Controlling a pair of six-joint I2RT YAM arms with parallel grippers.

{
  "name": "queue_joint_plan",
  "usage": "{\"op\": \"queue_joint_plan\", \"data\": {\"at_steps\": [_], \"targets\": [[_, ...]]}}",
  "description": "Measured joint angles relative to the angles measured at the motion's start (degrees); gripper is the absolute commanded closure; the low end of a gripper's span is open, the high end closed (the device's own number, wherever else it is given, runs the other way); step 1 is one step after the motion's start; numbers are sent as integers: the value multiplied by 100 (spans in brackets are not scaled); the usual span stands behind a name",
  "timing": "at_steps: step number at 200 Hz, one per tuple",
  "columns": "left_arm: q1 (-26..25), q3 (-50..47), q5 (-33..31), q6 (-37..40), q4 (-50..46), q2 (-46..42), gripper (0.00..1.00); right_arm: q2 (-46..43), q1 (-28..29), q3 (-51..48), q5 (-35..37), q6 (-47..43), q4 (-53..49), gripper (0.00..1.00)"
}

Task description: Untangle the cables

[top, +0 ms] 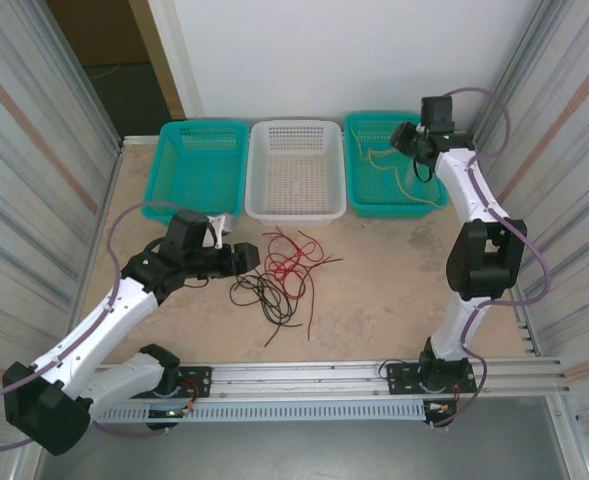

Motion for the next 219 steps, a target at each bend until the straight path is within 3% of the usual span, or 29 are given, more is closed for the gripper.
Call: {"op": "queue_joint_plan", "data": {"at_steps": [30,71,123,161,219], "targets": [[0,0,-83,-76,-153,-37,33,-304,210,-748,26,-90,-278,37],[0,-2,-131,-291,-350,-50,34,-1585,739,-1386,195,-129,-931,38],[7,-332,-114,-723,-317,-203,37,-3206,2806,-2918,247,216,-1051,37],[79,-457,-72,-863,-315,-280,39,-2844,3425,-4063,118,761,-931,43],[114,-584,-15,-944,-208,-293,42,-1827,3512,-3821,-245,1259,-140,44]]}}
